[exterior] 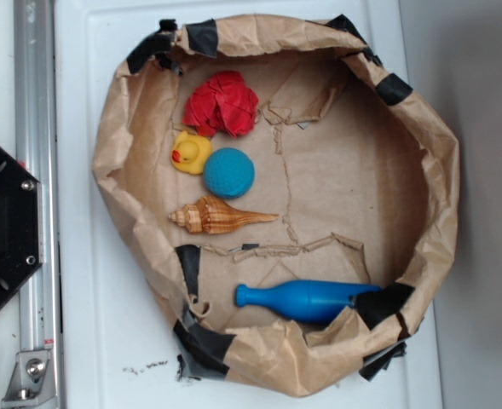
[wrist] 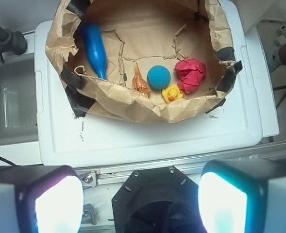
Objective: Grab the shell.
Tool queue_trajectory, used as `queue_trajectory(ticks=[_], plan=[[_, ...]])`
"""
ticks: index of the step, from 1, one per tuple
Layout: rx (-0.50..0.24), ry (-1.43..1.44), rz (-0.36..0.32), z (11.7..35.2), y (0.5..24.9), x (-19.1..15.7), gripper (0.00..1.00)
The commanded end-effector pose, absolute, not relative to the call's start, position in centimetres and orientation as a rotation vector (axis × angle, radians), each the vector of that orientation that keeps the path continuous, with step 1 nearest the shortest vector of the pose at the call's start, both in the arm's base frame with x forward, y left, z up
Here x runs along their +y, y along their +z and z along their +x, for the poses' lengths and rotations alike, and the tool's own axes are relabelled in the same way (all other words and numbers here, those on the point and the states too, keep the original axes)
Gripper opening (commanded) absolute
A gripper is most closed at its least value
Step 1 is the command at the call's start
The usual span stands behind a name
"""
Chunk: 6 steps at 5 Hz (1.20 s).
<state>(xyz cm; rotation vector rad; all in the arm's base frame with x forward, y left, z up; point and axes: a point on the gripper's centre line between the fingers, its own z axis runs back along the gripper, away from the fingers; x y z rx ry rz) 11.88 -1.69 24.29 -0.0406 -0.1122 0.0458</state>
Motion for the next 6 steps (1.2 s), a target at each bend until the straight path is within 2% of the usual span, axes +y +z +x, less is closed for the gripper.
queue_trajectory(ticks=[1,2,3,4,5,6], plan=[[-0.112,0.046,-0.041,11.9,24.3,-1.7,1.00],[-0.095,0.074,-0.114,16.4,21.6,-1.0,1.00],[-0.063,0.161,-0.163,19.5,17.4,0.6,1.00],[-0.020,0.197,-0.205,21.6,14.2,2.7,1.00],[0.042,0.207,-0.234,21.8,10.0,2.4,1.00],[0.115,0.149,-0.244,20.4,6.5,-0.3,1.00]])
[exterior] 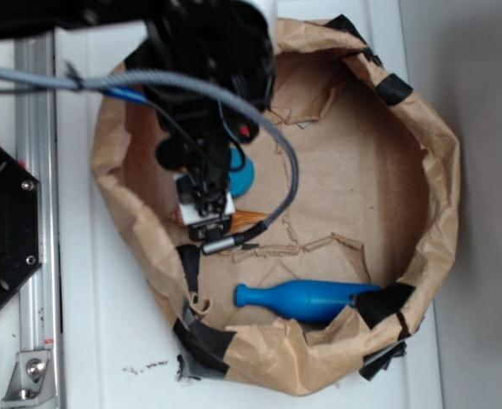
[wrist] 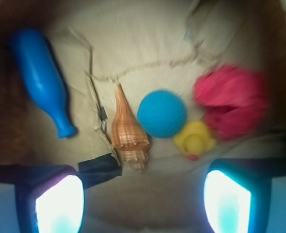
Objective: Grab the shell.
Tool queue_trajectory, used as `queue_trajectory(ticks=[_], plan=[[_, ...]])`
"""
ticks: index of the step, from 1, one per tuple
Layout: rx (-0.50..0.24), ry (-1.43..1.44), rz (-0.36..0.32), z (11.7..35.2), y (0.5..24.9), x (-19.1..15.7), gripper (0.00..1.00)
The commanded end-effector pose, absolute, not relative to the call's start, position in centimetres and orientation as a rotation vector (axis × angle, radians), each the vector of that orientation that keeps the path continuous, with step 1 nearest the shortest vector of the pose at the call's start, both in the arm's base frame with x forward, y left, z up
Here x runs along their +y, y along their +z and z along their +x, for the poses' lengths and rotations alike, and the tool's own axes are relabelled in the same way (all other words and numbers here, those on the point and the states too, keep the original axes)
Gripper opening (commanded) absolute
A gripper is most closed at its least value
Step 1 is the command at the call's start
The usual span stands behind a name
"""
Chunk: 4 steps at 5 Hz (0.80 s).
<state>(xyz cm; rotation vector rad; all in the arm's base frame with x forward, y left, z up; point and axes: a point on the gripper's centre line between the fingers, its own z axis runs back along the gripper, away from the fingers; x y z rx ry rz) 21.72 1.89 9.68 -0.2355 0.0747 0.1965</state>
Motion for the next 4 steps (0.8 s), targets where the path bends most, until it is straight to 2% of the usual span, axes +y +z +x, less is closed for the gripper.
queue_trajectory(ticks=[1,2,3,4], plan=[[0.148,0.106,-0.245,18.7,5.6,-2.9,1.00],[0.150,0.102,-0.226,18.7,4.4,-3.3,1.00],[0.179,0.091,-0.135,19.9,2.1,-2.2,1.00],[0.187,0.074,-0.111,21.1,0.8,-1.3,1.00]])
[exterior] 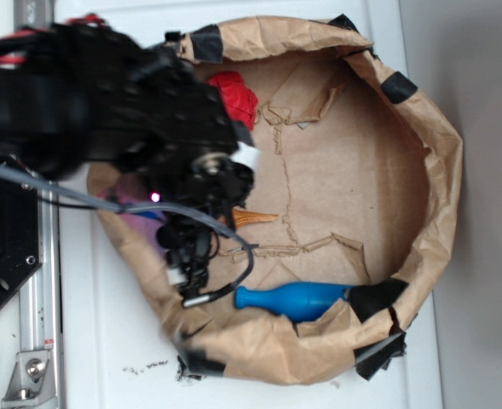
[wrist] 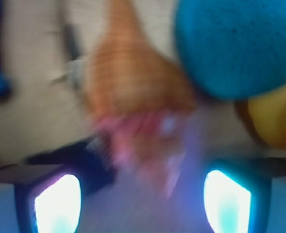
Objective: Grab the shell.
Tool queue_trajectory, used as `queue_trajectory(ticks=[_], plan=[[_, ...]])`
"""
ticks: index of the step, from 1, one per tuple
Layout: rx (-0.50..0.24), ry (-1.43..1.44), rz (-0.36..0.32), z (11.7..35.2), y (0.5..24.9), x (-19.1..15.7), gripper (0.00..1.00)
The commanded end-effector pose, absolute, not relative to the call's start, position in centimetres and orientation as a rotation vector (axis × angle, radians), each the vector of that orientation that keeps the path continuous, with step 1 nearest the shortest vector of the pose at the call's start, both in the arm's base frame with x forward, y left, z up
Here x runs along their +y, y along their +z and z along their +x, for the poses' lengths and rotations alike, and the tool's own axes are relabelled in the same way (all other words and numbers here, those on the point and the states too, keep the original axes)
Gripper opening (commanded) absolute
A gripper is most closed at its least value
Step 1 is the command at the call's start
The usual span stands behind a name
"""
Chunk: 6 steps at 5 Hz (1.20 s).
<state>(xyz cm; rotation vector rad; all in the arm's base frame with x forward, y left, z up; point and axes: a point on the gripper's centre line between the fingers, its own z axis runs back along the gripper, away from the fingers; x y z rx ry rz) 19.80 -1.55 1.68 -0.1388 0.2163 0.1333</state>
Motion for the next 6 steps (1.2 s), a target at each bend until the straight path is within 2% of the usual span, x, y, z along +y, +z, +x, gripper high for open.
queue_trajectory(ticks=[1,2,3,4,5,6], plan=[[0.173,0.070,-0.107,21.4,0.8,-1.6,0.00],[0.136,0.058,-0.092,21.8,2.5,-1.8,0.00],[0.088,0.054,-0.105,22.8,5.1,-1.2,0.00],[-0.034,0.041,-0.093,24.8,10.3,-0.2,0.00],[-0.102,0.015,-0.097,25.5,15.0,0.3,0.00],[-0.112,-0.045,-0.054,24.5,18.3,0.7,0.00]])
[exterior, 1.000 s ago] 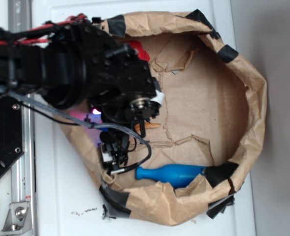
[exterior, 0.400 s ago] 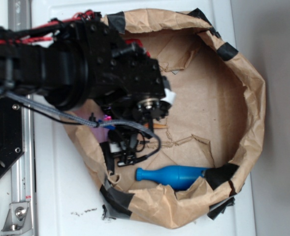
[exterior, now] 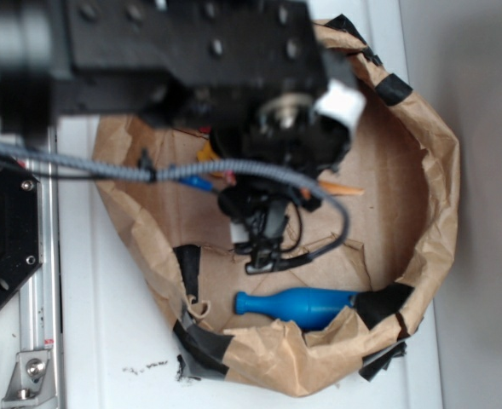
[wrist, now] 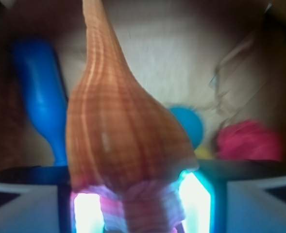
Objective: Grab the shell.
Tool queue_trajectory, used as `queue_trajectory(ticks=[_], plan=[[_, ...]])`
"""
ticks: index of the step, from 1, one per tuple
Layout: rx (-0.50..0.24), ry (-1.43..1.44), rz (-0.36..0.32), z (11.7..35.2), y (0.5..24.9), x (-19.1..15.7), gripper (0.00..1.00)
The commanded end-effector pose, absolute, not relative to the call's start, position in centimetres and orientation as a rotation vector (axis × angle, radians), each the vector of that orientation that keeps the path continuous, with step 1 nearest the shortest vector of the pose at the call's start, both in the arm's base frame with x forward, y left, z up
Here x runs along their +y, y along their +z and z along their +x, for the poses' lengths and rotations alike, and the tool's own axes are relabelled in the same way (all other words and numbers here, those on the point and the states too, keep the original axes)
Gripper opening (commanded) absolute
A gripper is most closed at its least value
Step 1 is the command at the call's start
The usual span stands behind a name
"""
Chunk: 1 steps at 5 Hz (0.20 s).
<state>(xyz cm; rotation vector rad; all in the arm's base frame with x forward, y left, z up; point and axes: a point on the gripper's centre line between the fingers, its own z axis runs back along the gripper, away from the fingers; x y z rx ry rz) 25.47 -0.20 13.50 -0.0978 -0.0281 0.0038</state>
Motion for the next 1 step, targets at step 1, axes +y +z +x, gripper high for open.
queue_trajectory(ticks=[1], plan=[[-0.111,-0.030,-0.070,23.55,20.21,0.89,0.00]])
